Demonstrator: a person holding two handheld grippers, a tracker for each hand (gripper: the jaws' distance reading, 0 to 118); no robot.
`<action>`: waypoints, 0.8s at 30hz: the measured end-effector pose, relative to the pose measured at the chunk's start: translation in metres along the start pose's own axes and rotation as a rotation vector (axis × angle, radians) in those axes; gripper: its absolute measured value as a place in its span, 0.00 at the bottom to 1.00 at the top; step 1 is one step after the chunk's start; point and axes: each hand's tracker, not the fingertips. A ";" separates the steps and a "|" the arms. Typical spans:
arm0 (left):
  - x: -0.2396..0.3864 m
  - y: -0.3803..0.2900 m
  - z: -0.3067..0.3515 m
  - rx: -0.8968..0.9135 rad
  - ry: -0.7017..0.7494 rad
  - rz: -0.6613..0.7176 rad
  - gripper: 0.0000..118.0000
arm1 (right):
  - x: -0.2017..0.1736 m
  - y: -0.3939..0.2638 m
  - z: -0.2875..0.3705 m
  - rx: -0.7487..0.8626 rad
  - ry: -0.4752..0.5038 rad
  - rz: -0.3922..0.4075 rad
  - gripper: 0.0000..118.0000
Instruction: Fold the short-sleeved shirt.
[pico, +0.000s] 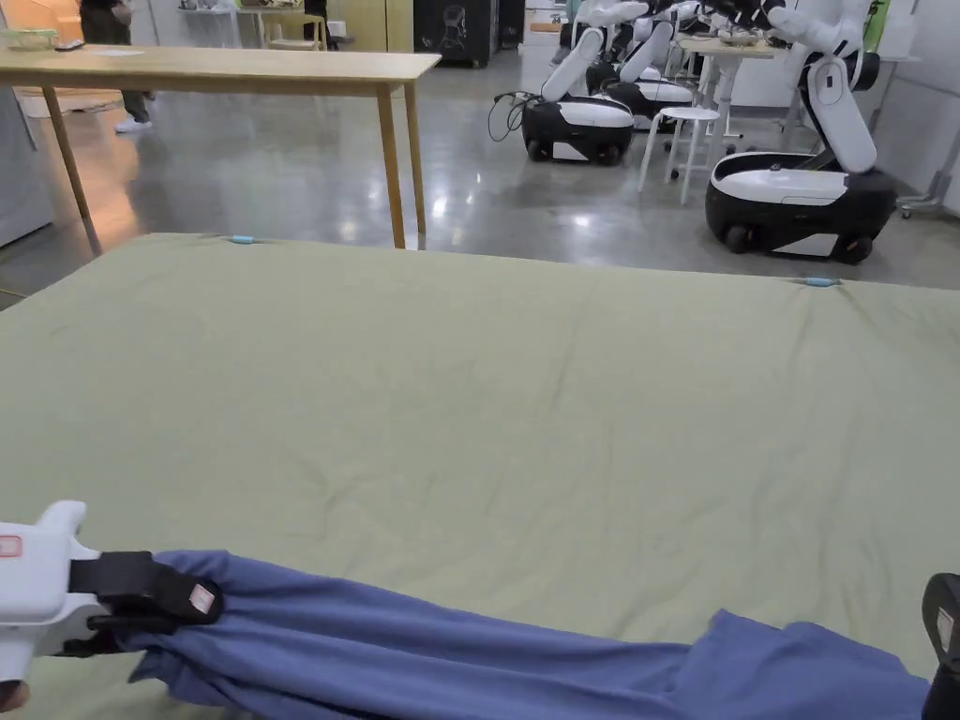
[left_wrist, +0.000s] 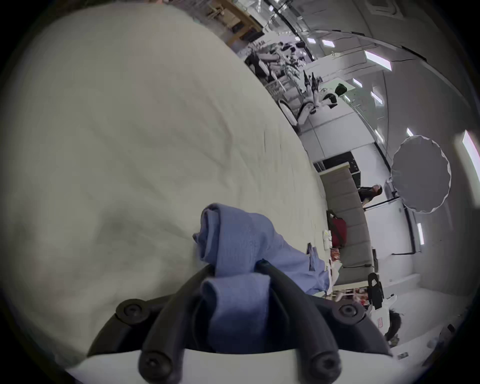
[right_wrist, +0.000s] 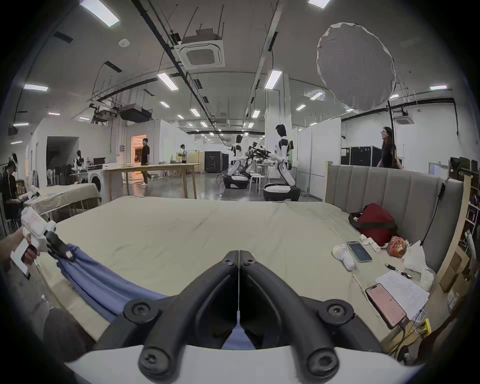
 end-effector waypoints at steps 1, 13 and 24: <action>0.007 0.001 0.012 0.009 0.036 -0.024 0.09 | 0.001 0.001 0.001 0.006 0.002 -0.001 0.01; 0.179 -0.045 -0.048 -0.034 0.263 -0.422 0.09 | 0.014 -0.004 0.012 0.028 -0.010 -0.006 0.01; 0.234 -0.117 -0.216 -0.223 0.313 -0.526 0.57 | 0.037 -0.019 0.013 -0.015 -0.034 -0.046 0.01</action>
